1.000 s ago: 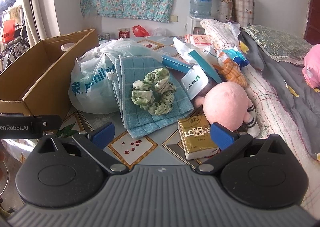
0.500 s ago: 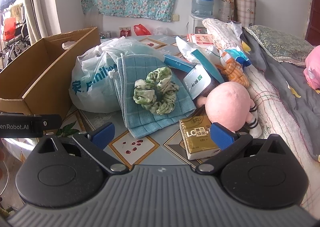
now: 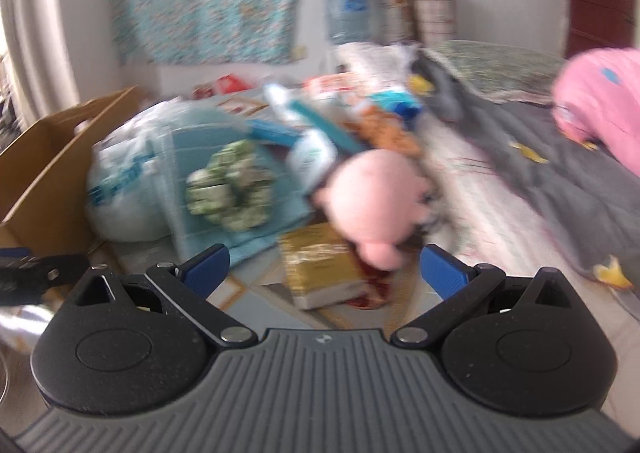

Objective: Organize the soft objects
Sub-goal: 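Move the right tool to the pink plush doll and close on its head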

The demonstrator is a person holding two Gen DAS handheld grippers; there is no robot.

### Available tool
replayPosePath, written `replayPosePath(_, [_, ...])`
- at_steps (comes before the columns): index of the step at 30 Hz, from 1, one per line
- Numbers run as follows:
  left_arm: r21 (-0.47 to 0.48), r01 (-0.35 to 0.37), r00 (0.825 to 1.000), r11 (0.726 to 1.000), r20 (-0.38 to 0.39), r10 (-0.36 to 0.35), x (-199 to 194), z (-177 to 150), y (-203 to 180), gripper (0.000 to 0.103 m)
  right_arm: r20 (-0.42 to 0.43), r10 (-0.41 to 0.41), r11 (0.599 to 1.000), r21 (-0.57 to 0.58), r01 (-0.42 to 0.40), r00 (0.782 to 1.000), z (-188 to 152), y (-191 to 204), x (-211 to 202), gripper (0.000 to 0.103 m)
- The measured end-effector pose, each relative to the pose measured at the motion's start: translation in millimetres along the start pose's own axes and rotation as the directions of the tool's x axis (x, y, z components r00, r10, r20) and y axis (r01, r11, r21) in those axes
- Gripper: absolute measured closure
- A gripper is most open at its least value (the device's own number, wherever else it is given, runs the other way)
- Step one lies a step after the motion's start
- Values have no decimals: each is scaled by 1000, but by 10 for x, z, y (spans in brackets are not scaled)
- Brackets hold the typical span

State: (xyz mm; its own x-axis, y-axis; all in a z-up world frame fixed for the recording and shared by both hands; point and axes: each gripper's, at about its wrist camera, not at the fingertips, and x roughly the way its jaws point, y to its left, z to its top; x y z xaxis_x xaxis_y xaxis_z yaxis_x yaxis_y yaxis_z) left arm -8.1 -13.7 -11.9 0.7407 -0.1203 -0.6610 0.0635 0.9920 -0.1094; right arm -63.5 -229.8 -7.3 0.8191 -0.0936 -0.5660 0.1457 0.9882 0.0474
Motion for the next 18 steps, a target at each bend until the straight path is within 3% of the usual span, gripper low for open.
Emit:
replayPosePath(4, [76, 150, 988, 986, 7, -151, 61, -20, -235, 0, 63, -45, 998, 56, 42, 997, -118, -320, -41, 1])
replayPosePath(8, [144, 218, 974, 965, 34, -225, 124, -9, -475, 1, 97, -67, 993, 104, 57, 993, -154, -540, -26, 1])
replayPosePath(14, [225, 179, 979, 958, 56, -196, 311, 99, -703, 3, 133, -16, 979, 202, -11, 991, -118, -752, 125, 1])
replayPosePath(18, [236, 157, 985, 959, 30, -169, 474, 173, -751, 4, 142, 36, 975, 213, -66, 989, -43, -751, 272, 1])
